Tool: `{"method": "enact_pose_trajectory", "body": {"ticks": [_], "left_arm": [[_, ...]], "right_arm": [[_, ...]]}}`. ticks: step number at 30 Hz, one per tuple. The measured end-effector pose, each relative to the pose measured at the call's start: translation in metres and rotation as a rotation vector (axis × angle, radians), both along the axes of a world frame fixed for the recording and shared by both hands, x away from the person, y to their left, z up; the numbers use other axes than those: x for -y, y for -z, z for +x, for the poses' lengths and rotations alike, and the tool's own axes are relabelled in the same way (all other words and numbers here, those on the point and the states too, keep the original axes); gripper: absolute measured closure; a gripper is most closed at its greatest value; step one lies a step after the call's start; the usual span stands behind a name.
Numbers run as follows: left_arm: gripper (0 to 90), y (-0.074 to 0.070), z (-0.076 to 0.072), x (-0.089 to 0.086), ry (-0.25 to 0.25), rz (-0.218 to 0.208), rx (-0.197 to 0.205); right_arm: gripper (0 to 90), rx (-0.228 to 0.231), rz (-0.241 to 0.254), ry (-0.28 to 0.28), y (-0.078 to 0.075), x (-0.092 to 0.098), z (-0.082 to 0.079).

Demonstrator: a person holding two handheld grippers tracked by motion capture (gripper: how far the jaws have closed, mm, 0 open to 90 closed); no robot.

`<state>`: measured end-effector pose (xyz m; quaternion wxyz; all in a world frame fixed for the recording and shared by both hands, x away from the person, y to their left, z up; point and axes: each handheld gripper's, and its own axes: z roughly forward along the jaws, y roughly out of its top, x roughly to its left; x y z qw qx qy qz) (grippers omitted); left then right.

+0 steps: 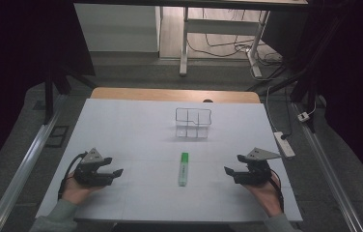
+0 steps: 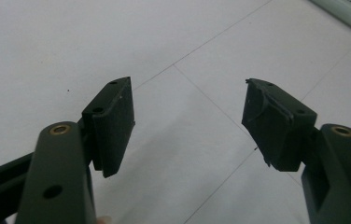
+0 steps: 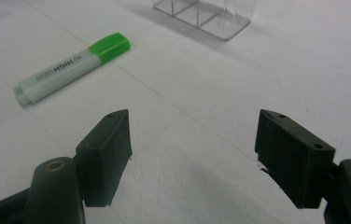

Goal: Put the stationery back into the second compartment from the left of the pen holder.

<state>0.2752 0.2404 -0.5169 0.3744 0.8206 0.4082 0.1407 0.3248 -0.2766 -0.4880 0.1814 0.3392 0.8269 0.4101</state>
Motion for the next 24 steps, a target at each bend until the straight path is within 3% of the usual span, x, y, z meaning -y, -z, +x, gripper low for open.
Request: {"method": "enact_pose_trajectory", "body": {"ticks": [3,11,24], "left_arm": [[33.7,0.000,-0.001,0.000,-0.003,0.003,-0.003],[33.5,-0.001,-0.001,0.002,-0.004,0.008,-0.001],[33.4,0.001,0.000,0.003,-0.005,0.010,-0.007]], "right_arm": [[28.9,0.026,-0.016,0.013,-0.004,-0.007,-0.001],[29.1,-0.056,0.008,0.028,-0.009,-0.017,0.004],[26.4,-0.081,0.035,0.010,-0.018,-0.043,0.011]]}}
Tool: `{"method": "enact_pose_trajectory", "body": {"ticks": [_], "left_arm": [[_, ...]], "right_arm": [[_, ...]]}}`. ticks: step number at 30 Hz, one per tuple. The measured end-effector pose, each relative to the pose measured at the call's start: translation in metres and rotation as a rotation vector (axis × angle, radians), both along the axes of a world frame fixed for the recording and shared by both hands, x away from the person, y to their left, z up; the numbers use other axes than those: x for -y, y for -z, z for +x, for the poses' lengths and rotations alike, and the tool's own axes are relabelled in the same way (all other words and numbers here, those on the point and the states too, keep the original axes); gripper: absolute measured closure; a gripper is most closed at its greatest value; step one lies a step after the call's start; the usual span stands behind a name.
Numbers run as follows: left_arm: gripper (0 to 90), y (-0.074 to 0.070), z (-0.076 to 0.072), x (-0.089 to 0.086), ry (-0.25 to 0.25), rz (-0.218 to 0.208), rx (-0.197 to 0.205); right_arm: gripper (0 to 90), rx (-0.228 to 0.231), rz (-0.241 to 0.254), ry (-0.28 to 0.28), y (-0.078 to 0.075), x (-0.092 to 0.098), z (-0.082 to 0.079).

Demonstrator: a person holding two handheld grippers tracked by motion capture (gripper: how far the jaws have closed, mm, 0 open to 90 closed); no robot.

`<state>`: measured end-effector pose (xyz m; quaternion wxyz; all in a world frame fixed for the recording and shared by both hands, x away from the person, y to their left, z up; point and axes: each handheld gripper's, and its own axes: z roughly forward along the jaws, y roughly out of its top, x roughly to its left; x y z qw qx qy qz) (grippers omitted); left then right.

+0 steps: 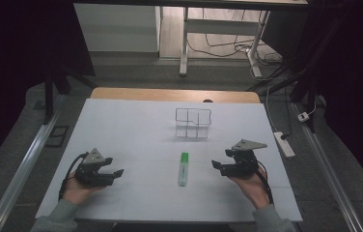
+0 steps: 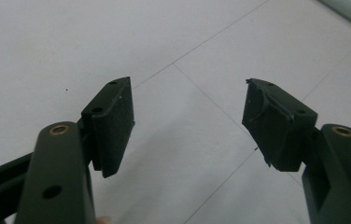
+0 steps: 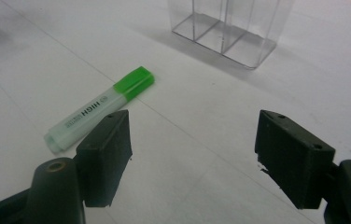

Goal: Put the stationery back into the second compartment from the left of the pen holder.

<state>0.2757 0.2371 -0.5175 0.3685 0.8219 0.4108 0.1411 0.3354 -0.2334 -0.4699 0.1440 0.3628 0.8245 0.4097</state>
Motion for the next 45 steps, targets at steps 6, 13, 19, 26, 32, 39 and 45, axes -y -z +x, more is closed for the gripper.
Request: {"method": "enact_pose_trajectory", "body": {"ticks": [6,13,19,26,32,39,45], "left_arm": [[33.5,0.001,0.000,0.000,0.000,-0.002,-0.002],[33.4,0.001,0.001,-0.001,-0.001,-0.007,-0.003],[33.4,0.001,0.001,-0.001,0.003,-0.006,-0.003],[33.5,0.002,0.003,-0.001,0.012,-0.008,-0.004],[33.5,0.001,0.007,-0.001,0.019,-0.009,-0.003],[33.5,0.002,0.009,0.000,0.024,-0.006,-0.008],[33.5,0.003,0.009,0.000,0.021,-0.003,-0.010]], "right_arm": [[26.6,-0.013,-0.005,-0.021,0.000,-0.011,0.001],[27.2,-0.016,-0.012,-0.044,-0.003,-0.031,0.001],[27.6,-0.010,-0.022,-0.056,-0.009,-0.052,0.001],[27.8,-0.024,-0.018,-0.066,-0.010,-0.079,0.006],[27.7,-0.034,-0.033,-0.043,-0.013,-0.091,0.013],[28.0,-0.069,-0.064,-0.040,-0.004,-0.110,0.018],[28.1,-0.105,-0.102,-0.032,0.010,-0.122,0.026]]}}
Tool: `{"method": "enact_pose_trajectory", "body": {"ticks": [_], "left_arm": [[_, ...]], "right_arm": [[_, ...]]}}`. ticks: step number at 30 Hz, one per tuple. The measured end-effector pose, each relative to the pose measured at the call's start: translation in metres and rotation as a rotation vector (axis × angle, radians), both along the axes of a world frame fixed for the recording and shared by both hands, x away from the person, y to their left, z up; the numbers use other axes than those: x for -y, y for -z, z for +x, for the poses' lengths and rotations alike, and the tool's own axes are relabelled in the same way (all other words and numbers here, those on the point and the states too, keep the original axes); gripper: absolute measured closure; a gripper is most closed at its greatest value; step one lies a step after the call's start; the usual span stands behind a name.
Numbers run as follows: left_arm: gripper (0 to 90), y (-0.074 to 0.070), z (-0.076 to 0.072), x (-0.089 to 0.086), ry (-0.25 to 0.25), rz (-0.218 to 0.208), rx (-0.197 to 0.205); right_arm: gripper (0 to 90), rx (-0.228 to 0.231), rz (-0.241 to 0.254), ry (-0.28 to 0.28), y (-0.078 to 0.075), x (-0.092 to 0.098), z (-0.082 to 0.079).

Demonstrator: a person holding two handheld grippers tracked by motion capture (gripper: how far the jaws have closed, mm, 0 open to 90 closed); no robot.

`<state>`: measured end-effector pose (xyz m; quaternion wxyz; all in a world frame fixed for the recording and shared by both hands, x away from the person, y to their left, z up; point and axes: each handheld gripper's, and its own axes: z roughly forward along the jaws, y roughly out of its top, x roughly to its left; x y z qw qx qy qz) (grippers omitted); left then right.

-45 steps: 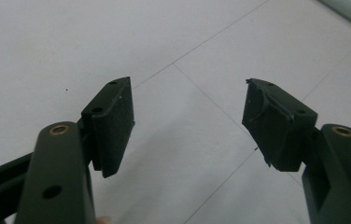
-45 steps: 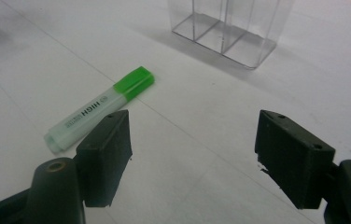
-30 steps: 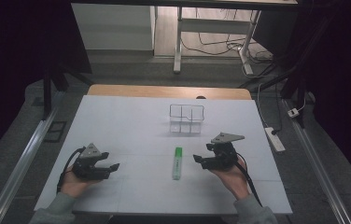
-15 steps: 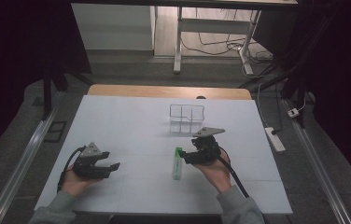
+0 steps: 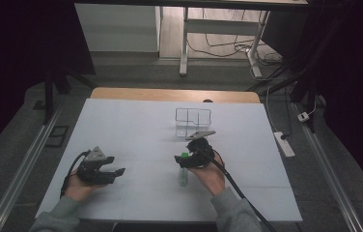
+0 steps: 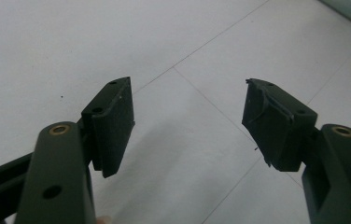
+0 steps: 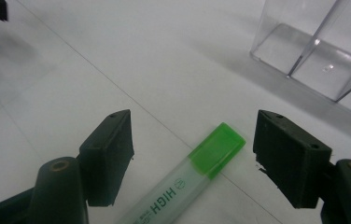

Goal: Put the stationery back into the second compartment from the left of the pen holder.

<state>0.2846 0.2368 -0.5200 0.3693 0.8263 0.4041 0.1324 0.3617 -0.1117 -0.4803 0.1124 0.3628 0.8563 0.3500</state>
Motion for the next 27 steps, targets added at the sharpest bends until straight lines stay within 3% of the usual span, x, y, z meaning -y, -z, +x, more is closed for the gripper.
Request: {"method": "enact_pose_trajectory", "body": {"ticks": [19,27], "left_arm": [[32.9,0.001,0.001,0.000,-0.001,0.005,-0.004],[32.9,0.002,0.001,-0.001,-0.004,0.003,-0.006]], "right_arm": [[28.6,-0.068,-0.102,0.042,0.028,-0.007,0.016],[35.5,-0.079,-0.125,0.048,0.036,-0.011,0.020]]}}
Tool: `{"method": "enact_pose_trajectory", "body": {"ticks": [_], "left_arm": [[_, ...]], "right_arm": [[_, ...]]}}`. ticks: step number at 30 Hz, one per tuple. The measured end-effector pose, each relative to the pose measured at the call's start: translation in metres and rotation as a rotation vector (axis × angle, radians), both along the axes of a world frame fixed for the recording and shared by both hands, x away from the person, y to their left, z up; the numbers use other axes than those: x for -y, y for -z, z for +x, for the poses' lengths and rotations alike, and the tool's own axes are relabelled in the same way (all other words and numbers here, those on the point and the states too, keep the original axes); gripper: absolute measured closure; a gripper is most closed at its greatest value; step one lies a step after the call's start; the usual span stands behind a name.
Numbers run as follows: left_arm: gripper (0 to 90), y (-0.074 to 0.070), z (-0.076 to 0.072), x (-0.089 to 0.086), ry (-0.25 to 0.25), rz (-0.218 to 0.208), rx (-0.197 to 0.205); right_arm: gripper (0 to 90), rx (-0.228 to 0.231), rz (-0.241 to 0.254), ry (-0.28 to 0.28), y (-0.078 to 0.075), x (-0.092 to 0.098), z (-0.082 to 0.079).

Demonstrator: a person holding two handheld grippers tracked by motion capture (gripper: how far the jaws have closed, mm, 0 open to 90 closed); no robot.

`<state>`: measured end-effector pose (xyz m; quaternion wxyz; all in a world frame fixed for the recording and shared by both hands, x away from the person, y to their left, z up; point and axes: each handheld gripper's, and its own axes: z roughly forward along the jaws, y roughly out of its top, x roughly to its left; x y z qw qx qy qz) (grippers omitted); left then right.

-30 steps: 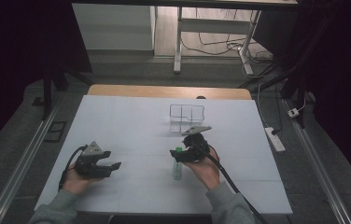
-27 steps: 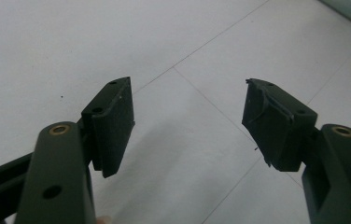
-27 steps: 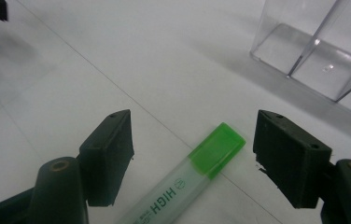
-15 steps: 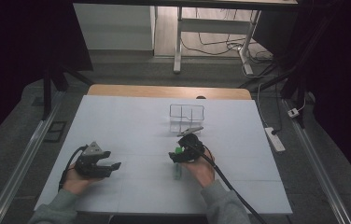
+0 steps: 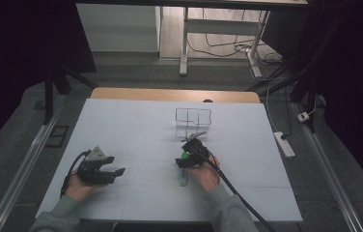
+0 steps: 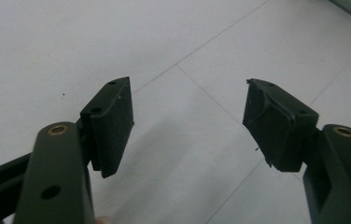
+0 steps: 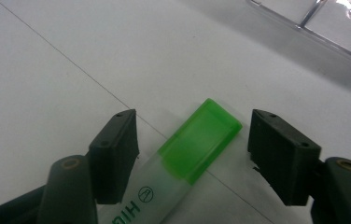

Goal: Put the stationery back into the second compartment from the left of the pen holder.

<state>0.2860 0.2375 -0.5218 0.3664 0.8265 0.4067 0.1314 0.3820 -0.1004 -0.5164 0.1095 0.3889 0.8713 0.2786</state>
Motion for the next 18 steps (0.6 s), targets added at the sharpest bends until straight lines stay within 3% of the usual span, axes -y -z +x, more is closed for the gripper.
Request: {"method": "enact_pose_trajectory", "body": {"ticks": [4,9,18], "left_arm": [[32.9,-0.0003,0.0000,-0.0005,0.001,0.000,0.002],[32.9,-0.0002,-0.0004,0.0000,0.001,0.001,0.001],[32.8,0.0001,-0.0010,-0.0017,-0.003,0.000,0.004]], "right_arm": [[42.5,0.020,-0.034,0.007,0.0010,-0.0027,-0.0003],[44.7,0.037,-0.064,0.014,0.0009,-0.0049,-0.0015],[50.4,0.037,-0.071,0.014,0.0002,-0.0053,-0.0013]]}}
